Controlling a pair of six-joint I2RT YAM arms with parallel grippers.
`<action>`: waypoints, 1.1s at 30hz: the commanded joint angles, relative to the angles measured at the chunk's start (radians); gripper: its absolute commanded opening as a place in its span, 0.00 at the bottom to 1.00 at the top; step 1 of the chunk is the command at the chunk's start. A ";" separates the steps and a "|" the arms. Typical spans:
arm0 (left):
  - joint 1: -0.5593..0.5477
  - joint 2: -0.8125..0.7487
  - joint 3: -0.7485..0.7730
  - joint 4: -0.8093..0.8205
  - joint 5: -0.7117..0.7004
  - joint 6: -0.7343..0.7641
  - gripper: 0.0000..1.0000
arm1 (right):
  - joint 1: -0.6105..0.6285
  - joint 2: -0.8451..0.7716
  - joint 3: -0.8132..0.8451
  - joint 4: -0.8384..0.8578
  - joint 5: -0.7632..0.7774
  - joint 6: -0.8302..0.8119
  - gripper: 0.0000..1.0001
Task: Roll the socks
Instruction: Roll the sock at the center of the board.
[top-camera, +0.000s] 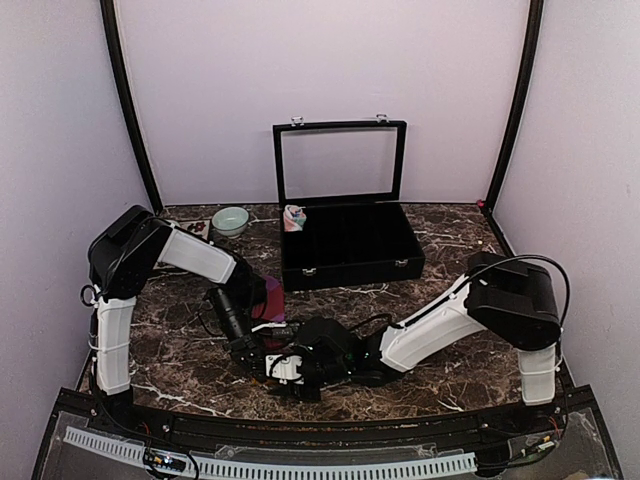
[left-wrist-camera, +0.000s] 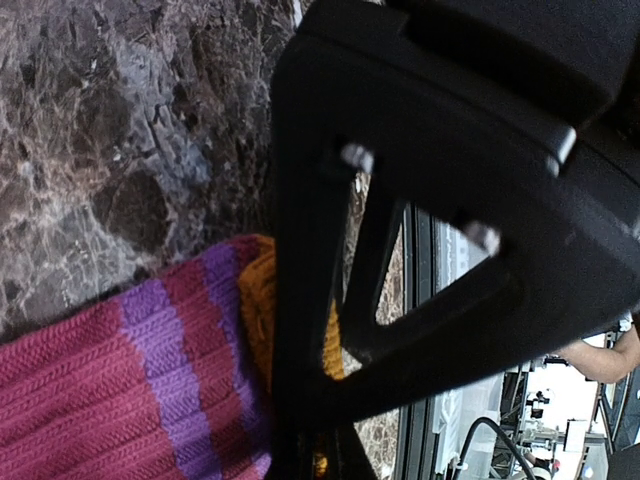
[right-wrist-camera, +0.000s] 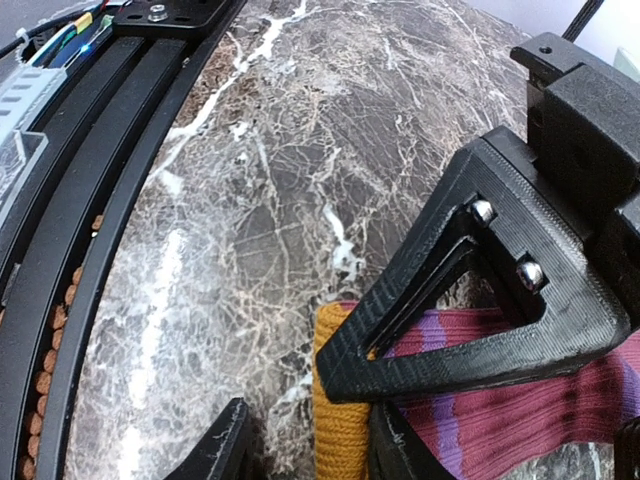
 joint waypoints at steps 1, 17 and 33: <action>0.006 0.057 -0.020 0.069 -0.226 0.003 0.00 | 0.006 0.042 0.016 0.038 -0.001 0.005 0.37; 0.020 -0.175 -0.118 0.234 -0.340 -0.143 0.34 | 0.005 0.045 -0.059 -0.044 -0.004 0.148 0.00; 0.114 -0.550 -0.320 0.397 -0.435 -0.205 0.44 | -0.077 0.077 0.060 -0.411 -0.175 0.347 0.00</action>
